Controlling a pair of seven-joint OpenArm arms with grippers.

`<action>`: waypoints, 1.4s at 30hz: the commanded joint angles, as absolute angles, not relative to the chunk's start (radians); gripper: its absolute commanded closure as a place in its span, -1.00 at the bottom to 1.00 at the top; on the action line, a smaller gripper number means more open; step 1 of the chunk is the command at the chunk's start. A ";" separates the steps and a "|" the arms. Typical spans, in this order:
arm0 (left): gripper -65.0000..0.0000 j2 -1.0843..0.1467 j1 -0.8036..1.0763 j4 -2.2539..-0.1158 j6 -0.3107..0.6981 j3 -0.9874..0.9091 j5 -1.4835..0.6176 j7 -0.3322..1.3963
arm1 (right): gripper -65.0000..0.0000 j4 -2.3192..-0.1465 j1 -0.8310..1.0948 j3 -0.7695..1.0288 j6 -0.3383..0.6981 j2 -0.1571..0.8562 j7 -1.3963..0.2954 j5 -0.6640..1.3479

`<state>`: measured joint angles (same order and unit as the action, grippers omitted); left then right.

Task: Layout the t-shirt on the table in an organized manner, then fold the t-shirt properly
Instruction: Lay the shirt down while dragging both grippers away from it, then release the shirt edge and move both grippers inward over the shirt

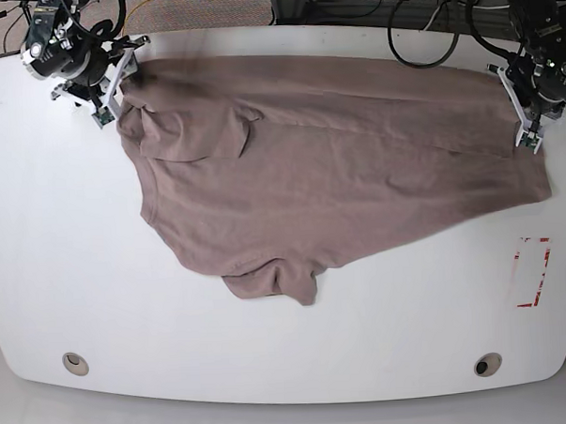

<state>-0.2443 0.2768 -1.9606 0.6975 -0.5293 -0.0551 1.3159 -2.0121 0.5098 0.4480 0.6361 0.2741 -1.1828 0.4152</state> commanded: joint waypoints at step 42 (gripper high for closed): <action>-0.10 -0.259 -0.005 -1.834 0.698 -0.595 -0.038 1.188 | 0.15 -1.730 -0.038 0.430 0.698 0.150 -1.136 0.415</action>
